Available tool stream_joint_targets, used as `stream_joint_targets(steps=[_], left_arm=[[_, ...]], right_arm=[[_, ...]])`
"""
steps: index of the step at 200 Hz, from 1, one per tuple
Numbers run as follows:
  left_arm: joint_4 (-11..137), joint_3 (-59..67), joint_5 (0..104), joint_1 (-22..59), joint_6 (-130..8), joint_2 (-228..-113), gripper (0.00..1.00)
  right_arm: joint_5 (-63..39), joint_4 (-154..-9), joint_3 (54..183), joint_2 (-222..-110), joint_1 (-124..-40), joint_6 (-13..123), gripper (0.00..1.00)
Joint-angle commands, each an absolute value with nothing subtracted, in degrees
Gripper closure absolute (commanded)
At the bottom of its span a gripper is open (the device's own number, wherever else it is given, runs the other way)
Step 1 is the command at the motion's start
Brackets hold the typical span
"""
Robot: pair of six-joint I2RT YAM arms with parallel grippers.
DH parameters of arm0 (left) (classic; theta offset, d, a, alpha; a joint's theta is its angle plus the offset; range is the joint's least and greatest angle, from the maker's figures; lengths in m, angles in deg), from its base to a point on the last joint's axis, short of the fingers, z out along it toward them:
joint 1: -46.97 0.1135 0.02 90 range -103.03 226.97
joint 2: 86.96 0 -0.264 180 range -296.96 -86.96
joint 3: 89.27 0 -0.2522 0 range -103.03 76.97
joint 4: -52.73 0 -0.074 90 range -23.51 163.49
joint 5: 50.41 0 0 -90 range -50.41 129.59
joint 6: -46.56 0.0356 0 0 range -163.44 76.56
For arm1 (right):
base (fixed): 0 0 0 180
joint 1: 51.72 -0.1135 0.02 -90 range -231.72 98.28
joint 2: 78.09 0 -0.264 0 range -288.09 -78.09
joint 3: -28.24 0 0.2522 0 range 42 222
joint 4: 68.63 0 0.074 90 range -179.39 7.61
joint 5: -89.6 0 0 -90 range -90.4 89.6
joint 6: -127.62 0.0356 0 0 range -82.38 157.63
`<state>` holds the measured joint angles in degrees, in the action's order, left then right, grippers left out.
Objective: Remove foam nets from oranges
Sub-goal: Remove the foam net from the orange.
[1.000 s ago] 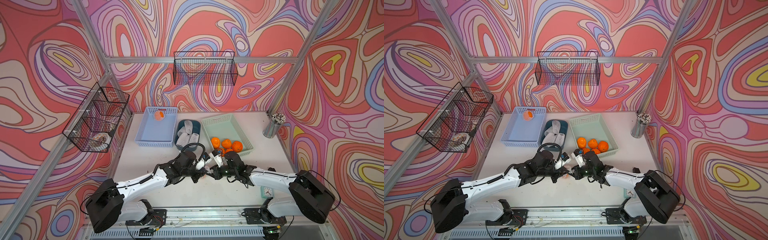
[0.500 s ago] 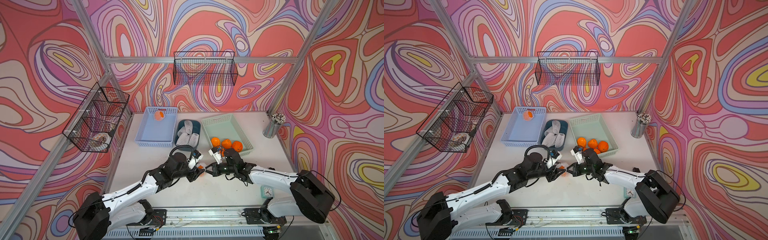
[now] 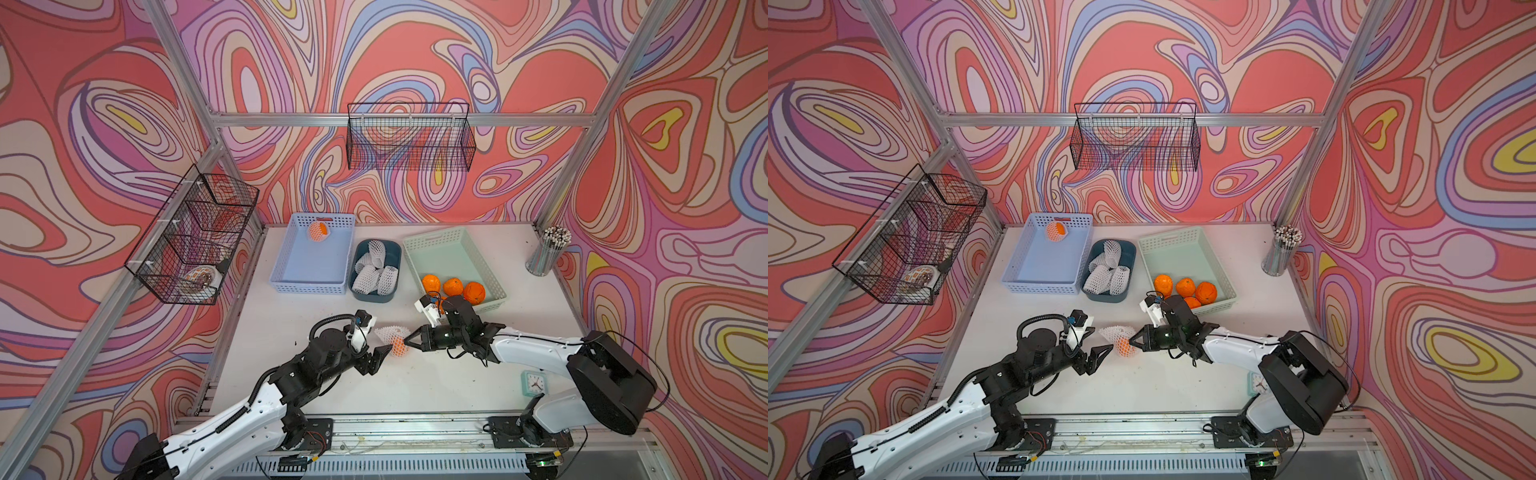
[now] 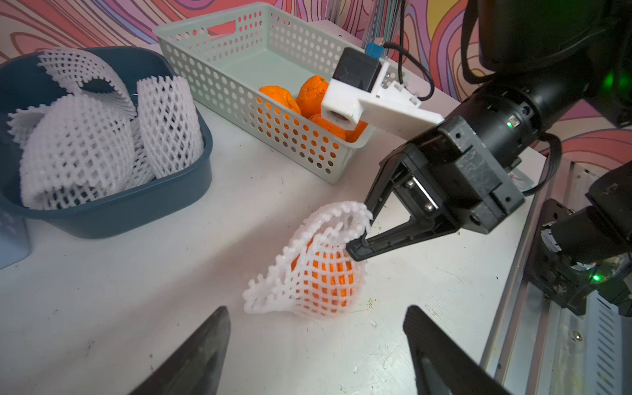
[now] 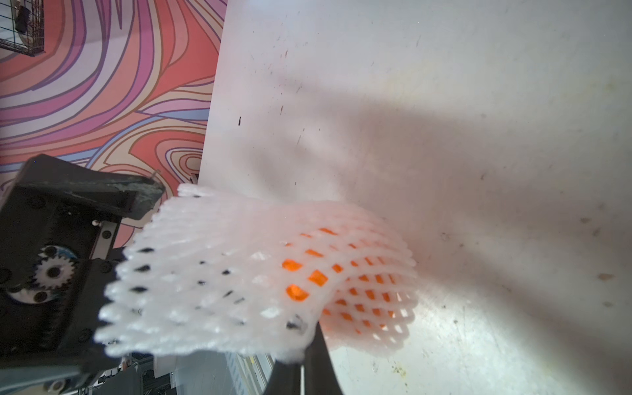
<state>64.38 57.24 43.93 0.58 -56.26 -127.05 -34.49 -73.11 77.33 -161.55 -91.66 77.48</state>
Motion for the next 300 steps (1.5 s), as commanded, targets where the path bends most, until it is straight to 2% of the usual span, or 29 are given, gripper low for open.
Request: stream_joint_targets(steps=[1,77,181,232,300], left_arm=[[63.38,59.16,42.58,0.84,-58.66,-124.68,0.17],[50.36,65.36,50.41,0.85,-60.19,-128.04,0.16],[38.13,65.41,50.47,0.83,-58.12,-140.87,0.20],[40.25,63.34,47.65,1.09,-58.50,-144.39,0.24],[41.72,64.97,49.66,2.02,-63.52,-140.39,0.21]], right_arm=[[-35.40,-71.46,77.47,-162.20,-91.78,78.55,1.00],[-38.99,-63.59,74.79,-161.85,-91.36,82.60,1.00],[-41.26,-57.62,71.45,-163.20,-91.32,85.09,1.00],[-41.64,-56.69,70.57,-162.83,-91.27,85.44,1.00],[-41.80,-55.57,70.19,-162.31,-91.27,85.90,1.00]])
